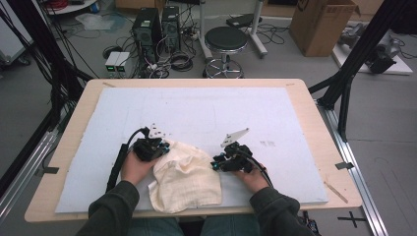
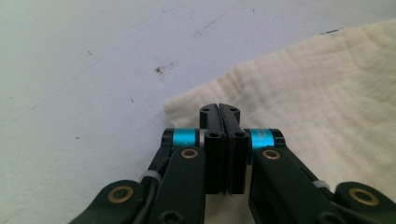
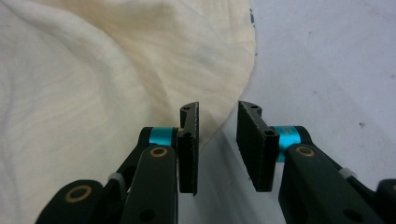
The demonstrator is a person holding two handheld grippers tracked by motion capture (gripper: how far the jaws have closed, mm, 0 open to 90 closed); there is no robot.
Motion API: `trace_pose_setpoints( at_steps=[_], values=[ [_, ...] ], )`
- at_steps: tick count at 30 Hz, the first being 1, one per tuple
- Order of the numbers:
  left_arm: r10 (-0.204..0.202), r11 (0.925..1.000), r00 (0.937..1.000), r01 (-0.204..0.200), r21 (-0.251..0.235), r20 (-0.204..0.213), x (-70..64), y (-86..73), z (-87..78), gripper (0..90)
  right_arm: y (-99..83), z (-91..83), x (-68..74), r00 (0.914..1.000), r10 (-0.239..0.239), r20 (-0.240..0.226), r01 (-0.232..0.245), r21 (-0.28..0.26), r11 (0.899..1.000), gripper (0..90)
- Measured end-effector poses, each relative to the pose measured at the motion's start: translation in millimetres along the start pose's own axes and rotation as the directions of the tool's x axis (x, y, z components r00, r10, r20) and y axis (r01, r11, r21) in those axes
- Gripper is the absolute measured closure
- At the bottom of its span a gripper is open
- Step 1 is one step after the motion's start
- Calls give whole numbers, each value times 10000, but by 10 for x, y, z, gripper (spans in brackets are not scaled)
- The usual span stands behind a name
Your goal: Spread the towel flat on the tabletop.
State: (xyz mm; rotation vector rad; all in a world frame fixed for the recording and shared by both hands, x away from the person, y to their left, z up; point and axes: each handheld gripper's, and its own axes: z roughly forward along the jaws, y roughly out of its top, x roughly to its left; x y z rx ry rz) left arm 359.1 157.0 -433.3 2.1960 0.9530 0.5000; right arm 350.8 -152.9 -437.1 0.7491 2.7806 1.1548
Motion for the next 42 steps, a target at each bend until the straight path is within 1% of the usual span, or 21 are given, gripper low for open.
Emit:
trace_pose_setpoints(
  at_steps=[2,4,7,9,12,14,16,17,20,22,24,25,27,29,32,34,35,36,37,39,42],
  values=[
    [-59,10000,10000,58,-71,-51,10,-3,-23,884,7,8,29,9997,-158,167,158,15,9999,770],
    [-52,9999,9999,50,-157,-137,18,-1,-51,884,17,17,46,9996,-246,-130,248,99,9996,880],
    [-144,9989,9999,140,-446,-90,25,10,-107,885,57,7,56,9983,-544,-186,551,402,9977,890],
    [-148,9980,9998,141,-617,-102,30,15,-139,885,99,-33,44,9971,-756,26,754,497,9959,892],
    [-182,9970,9998,176,-758,-70,39,19,-166,885,180,-127,-4,9970,-738,219,732,288,9969,892],
    [-252,9963,9996,243,-827,-108,50,18,-173,885,233,-189,-39,9956,-745,575,739,138,9972,892],
    [-346,9960,9994,341,-829,-42,59,16,-169,885,284,-252,-104,9944,-625,851,637,-108,9979,892],
    [-320,9962,9995,312,-814,-81,61,15,-163,886,340,-284,-183,9912,-491,1226,534,-317,9981,891],
    [-355,9966,9993,347,-746,-93,63,14,-147,885,368,-275,-263,9881,-197,1526,295,-620,9976,889],
    [-353,9969,9992,340,-704,-171,75,9,-156,885,356,-209,-341,9900,154,1400,-80,-539,9985,873],
    [-439,9962,9988,421,-765,-212,99,-2,-179,885,314,-175,-384,9917,398,1226,-339,-495,9982,787],
    [-464,9961,9987,446,-759,-224,113,-9,-187,885,290,-169,-403,9936,573,976,-518,-587,9969,717],
    [-489,9966,9985,472,-678,-233,138,-23,-199,885,243,-151,-423,9954,900,314,-887,-402,9952,670],
    [-505,9961,9984,485,-739,-264,142,-43,-208,885,174,-152,-379,9961,717,505,-709,-189,9973,634],
    [-579,9962,9979,558,-664,-288,156,-61,-202,885,28,-136,-368,9955,824,479,-825,9,9966,639],
    [-536,9968,9982,520,-599,-250,162,-60,-198,885,-44,-121,-354,9949,935,388,-932,-84,9956,684],
    [-543,9967,9982,526,-615,-270,156,-61,-196,885,-53,-124,-347,9955,886,338,-881,-140,9960,794],
    [-565,9966,9980,547,-623,-268,154,-60,-195,885,-53,-119,-351,9967,814,-32,-814,-33,9967,844],
    [-536,9968,9982,519,-602,-264,159,-61,-197,885,-47,-111,-343,9970,763,-110,-762,48,9971,859],
    [-635,9960,9977,618,-645,-239,173,-61,-196,885,4,-123,-341,9987,507,114,-510,329,9982,865],
    [-780,9945,9965,758,-720,-296,197,-63,-188,885,136,-194,-350,9935,107,1134,-132,214,9997,865]
  ],
)
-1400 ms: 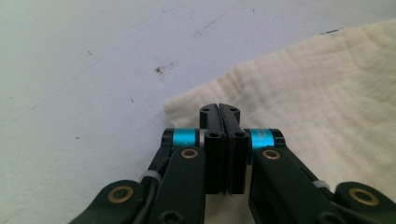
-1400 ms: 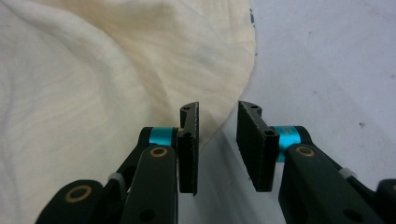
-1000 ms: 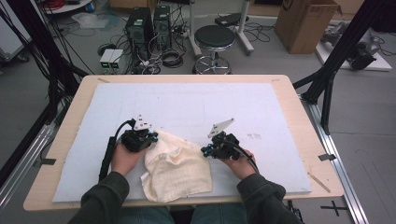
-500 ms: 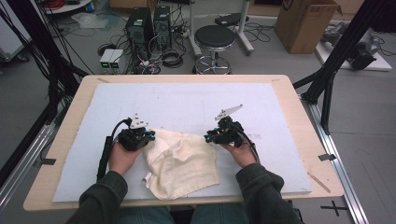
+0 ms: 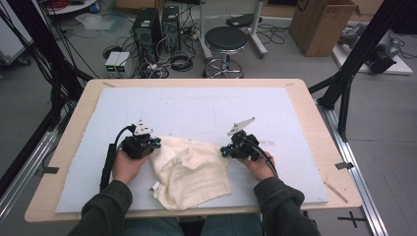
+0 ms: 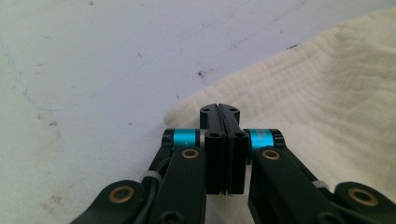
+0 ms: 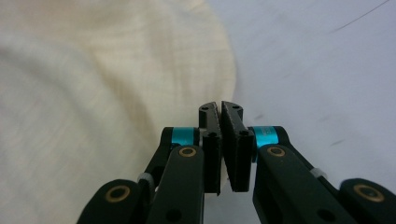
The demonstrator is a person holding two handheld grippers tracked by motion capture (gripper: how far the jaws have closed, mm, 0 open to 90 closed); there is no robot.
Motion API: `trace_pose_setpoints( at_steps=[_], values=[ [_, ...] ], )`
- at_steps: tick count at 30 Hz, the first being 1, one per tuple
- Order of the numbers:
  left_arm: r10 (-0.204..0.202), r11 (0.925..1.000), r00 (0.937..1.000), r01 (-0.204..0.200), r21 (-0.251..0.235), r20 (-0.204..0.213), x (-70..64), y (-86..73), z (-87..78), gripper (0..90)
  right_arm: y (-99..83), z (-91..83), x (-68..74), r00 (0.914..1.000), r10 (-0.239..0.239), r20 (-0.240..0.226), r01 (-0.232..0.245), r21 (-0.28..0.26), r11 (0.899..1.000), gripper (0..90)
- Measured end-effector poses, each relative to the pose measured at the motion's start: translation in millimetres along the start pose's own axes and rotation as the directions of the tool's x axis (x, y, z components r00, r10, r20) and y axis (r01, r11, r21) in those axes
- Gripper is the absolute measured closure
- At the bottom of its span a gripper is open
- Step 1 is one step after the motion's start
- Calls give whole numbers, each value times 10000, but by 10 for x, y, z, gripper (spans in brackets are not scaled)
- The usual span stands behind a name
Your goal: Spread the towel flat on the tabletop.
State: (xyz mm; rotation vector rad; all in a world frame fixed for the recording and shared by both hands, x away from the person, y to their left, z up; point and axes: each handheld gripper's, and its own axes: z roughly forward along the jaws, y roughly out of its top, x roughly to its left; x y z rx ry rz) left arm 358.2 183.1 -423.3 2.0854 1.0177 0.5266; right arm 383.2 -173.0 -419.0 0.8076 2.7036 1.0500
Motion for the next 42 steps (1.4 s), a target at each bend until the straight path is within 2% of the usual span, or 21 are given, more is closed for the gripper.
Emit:
trace_pose_setpoints(
  at_steps=[1,2,3,5,8,12,16,19,24,27,28,29,30,31,32,33,34,35,36,39,42],
  values=[
    [-63,10000,10000,63,17,-23,3,-1,6,885,49,-33,-24,9996,36,278,-28,-271,9996,859],
    [-83,10000,10000,84,51,-32,6,-3,10,885,123,-109,-65,9947,347,973,-259,-900,9956,773],
    [-86,9999,9999,87,74,-52,7,-5,12,885,123,-109,-65,9947,347,973,-259,-900,9956,773],
    [-107,9999,9999,108,61,-53,10,-7,11,885,129,-163,-123,9931,815,840,-683,-1497,9864,728],
    [-106,9999,9999,106,68,-39,12,-7,11,885,48,-165,-155,9920,1153,507,-1088,-1166,9872,672],
    [-56,9998,10000,57,201,-40,-2,-11,39,885,-105,-61,-88,9936,1087,311,-1068,-557,9927,590],
    [-112,9998,9999,112,189,13,9,-15,44,885,-175,54,-28,9951,686,718,-678,-136,9976,644],
    [-313,9995,9994,312,65,110,40,-15,36,885,-163,58,-37,9982,476,357,-472,-105,9988,849],
    [-578,9961,9983,579,-669,36,98,66,-24,888,-60,-22,-74,9989,-9,469,14,-119,9999,862],
    [-985,9877,9949,949,-1246,-235,256,254,-3,889,122,-176,-239,9957,-88,919,119,-334,9994,863],
    [-1239,9824,9918,1182,-1446,-308,344,354,34,889,206,-226,-341,9930,-103,1176,158,-460,9988,862],
    [-1435,9760,9887,1343,-1717,-424,439,467,84,883,417,-301,-617,9788,242,2032,-59,-901,9959,823],
    [-1637,9694,9850,1503,-1939,-549,521,586,135,883,417,-301,-617,9788,242,2032,-59,-901,9959,823],
    [-1866,9643,9771,1623,-2092,-1019,574,689,183,815,525,-321,-780,9651,651,2535,-381,-1101,9932,681],
    [-2225,9580,9692,1972,-2081,-1058,614,759,208,651,610,-332,-919,9399,1100,3233,-787,-1082,9910,604],
    [-2481,9500,9655,2265,-2148,-793,634,793,207,572,646,-357,-1024,9331,1635,3205,-1329,-1153,9844,599],
    [-2294,9506,9714,2099,-2288,-620,626,793,185,565,635,-387,-1073,9323,2075,2962,-1678,-1539,9737,591],
    [-1951,9574,9792,1778,-2274,-554,602,782,164,573,615,-414,-1074,9356,2288,2690,-1850,-1786,9664,591],
    [-1607,9636,9862,1478,-2226,-409,573,743,130,572,596,-422,-1053,9450,2146,2468,-1734,-1783,9686,582],
    [-1364,9672,9906,1316,-2172,-70,517,580,20,572,484,-409,-904,9646,1411,2227,-1053,-1653,9806,569],
    [-974,9712,9952,974,-2175,106,442,373,-91,576,330,-393,-735,9814,1190,1504,-954,-1553,9832,554]
  ],
)
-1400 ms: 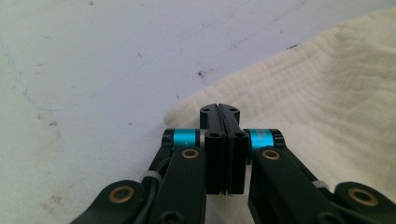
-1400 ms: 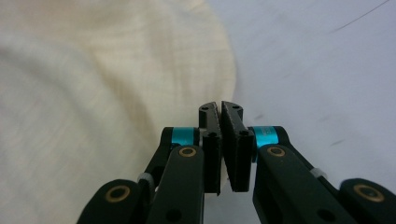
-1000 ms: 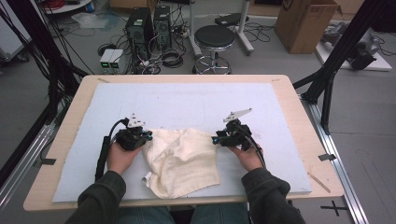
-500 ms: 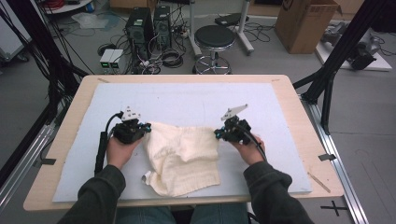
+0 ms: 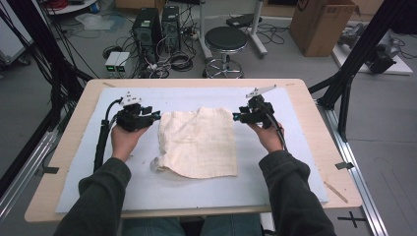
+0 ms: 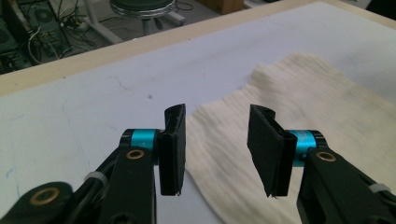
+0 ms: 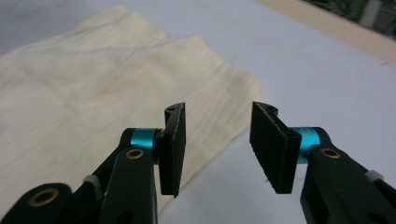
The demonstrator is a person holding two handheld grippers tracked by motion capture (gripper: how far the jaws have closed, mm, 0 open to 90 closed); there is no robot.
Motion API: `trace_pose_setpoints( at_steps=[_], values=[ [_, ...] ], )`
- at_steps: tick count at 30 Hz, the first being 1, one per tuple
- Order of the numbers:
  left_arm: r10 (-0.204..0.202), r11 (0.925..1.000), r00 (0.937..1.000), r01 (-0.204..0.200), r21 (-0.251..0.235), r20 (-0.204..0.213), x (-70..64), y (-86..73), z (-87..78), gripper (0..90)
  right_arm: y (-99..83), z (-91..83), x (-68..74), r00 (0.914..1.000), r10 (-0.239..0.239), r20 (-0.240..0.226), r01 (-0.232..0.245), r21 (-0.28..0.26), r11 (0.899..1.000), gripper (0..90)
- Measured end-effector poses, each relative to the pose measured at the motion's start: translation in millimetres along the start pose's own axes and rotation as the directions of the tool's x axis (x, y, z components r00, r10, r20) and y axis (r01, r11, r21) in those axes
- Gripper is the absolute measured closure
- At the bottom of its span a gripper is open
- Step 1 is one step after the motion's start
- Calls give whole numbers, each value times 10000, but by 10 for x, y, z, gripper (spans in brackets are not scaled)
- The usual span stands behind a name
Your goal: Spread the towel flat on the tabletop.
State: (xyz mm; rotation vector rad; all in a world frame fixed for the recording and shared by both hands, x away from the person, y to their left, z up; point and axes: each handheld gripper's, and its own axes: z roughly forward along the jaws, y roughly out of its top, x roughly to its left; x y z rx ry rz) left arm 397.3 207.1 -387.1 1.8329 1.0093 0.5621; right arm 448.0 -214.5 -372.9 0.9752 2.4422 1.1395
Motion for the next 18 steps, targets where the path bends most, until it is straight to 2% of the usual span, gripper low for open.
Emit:
trace_pose_setpoints(
  at_steps=[3,4,5,6,8,9,12,14,15,17,18],
  values=[
    [187,9997,9993,-192,168,321,-79,-183,-159,570,-162,-66,191,9976,-324,-611,308,-277,9991,536],
    [351,9991,9986,-360,221,396,-113,-232,-216,569,-195,-82,250,9947,-424,-934,411,-165,9990,519],
    [395,9990,9978,-404,171,538,-150,-280,-275,569,-208,-98,319,9914,-481,-1218,505,171,9986,502],
    [479,9986,9966,-491,175,665,-193,-321,-331,570,-229,-128,391,9875,-736,-1392,767,170,9969,510],
    [721,9972,9932,-734,110,910,-279,-406,-449,571,-324,-217,562,9834,-1268,-1300,1216,-479,9914,539],
    [796,9967,9904,-811,81,1131,-320,-450,-497,573,-362,-243,622,9810,-1378,-1369,1327,-460,9901,530],
    [964,9935,9780,-1058,412,1852,-442,-573,-606,578,-519,-299,750,9734,-1392,-1818,1320,-512,9899,530],
    [971,9935,9677,-1082,353,2328,-518,-663,-654,569,-632,-311,818,9649,-1567,-2107,1480,-569,9874,529],
    [1077,9916,9623,-1219,422,2498,-554,-708,-665,558,-688,-306,846,9599,-1677,-2248,1603,-511,9857,530],
    [1149,9887,9505,-1377,599,2886,-598,-784,-653,547,-791,-275,882,9562,-1804,-2305,1816,-164,9832,531],
    [1123,9883,9470,-1378,648,3010,-619,-806,-632,537,-836,-252,883,9549,-1735,-2410,1781,-26,9840,536]
  ],
)
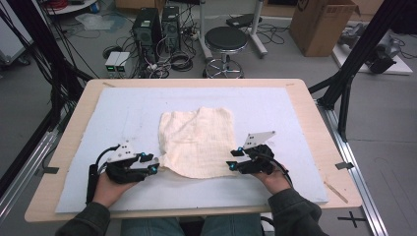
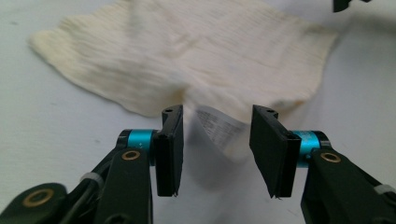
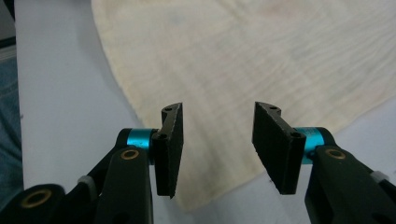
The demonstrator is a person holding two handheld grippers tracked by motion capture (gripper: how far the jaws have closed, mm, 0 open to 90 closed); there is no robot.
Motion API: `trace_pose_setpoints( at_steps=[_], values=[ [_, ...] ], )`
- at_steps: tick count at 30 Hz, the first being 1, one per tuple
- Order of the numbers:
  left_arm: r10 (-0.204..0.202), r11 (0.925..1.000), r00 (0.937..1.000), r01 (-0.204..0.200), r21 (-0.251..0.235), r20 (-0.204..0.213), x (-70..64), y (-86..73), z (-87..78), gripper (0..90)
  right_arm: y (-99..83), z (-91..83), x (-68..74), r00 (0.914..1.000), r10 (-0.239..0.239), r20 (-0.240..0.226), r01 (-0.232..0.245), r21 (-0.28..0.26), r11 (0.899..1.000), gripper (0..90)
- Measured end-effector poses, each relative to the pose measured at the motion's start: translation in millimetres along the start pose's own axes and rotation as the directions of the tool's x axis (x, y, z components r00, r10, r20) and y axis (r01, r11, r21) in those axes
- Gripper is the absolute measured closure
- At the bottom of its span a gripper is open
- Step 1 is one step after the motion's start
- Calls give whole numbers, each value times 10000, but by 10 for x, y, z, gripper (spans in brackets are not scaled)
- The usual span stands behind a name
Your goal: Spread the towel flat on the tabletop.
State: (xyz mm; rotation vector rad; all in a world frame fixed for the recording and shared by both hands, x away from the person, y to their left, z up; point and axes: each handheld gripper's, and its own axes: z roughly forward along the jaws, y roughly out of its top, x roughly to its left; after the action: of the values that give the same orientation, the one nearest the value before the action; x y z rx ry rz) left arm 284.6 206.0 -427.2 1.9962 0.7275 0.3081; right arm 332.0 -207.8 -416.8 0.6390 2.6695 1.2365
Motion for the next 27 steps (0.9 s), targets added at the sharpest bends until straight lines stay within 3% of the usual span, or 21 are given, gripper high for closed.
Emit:
trace_pose_setpoints(
  at_steps=[2,6,9,12,14,16,21,24,26,27],
  values=[
    [230,9994,9997,-233,238,122,-11,-1,47,531,-58,44,-6,9999,109,-105,-106,261,9996,539],
    [413,9969,9991,-403,672,-127,-7,-9,147,539,-83,116,4,9999,-12,-165,22,556,9985,564],
    [596,9951,9981,-584,802,-128,11,-15,198,682,-95,192,17,9996,-165,-221,188,1072,9941,616],
    [822,9937,9964,-804,779,-204,10,-7,189,844,-95,192,15,9997,-163,-157,178,1031,9945,745],
    [873,9937,9959,-854,729,-240,3,4,145,870,-91,182,10,9996,-64,-290,96,1111,9938,850],
    [1074,9921,9938,-1053,688,-285,-19,28,74,874,-89,176,9,9990,-127,-417,174,1144,9933,880],
    [1782,9827,9826,-1750,601,-525,-123,144,-160,874,-91,133,56,9981,-175,-588,245,1211,9923,882],
    [2218,9738,9741,-2190,615,-441,-214,231,-277,872,-87,107,106,9972,-245,-702,329,1211,9921,882],
    [2617,9628,9646,-2586,782,-320,-274,273,-346,869,-95,81,127,9966,-366,-736,455,1236,9913,882],
    [2653,9612,9640,-2629,830,-194,-303,278,-385,864,-107,66,142,9967,-402,-700,489,1266,9907,882]
  ],
)
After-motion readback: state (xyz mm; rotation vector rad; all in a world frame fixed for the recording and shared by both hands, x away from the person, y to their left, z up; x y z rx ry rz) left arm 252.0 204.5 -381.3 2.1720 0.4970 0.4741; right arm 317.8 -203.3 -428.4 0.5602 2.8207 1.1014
